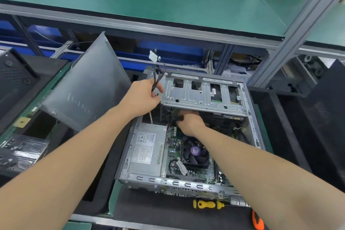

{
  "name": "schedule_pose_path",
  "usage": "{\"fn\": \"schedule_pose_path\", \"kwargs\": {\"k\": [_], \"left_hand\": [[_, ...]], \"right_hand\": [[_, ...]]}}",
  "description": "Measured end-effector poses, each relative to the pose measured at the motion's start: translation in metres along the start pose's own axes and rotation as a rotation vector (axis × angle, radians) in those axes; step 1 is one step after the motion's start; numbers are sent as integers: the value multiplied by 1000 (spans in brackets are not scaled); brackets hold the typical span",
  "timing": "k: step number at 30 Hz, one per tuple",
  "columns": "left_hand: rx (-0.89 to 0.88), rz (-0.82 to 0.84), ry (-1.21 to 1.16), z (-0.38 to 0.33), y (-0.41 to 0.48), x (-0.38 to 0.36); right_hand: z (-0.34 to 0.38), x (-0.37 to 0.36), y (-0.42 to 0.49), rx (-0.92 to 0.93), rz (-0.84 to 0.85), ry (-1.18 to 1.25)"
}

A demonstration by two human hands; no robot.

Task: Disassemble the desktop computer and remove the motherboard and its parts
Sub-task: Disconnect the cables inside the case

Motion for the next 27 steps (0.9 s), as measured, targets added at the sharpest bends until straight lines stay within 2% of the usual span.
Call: {"fn": "schedule_pose_path", "kwargs": {"k": [4, 8, 13, 17, 22, 27], "left_hand": [[90, 74, -193, -4, -1, -9], [243, 180, -553, -11, -6, -23], [334, 62, -784, -4, -10, -27], [281, -102, -628, 3, -11, -19], [252, -102, -534, 7, -9, -16], [209, -112, -473, 7, -9, -17]], "right_hand": [[3, 6, -4, 71, -55, -6], [2, 11, -12, 131, -70, 15], [11, 7, -14, 170, 27, -67], [19, -1, -12, 175, 36, -134], [22, -7, -4, 102, 81, -117], [2, -1, 1, -89, 30, 30]]}}
Point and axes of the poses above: each hand's wrist, its own y-axis towards the middle knuckle, its own x-axis out of the back of the hand, z = x × y, the point moved 6 cm from there along y, towards the middle knuckle, and after that the axes turned 3 degrees about y, right-handed, at the moved point
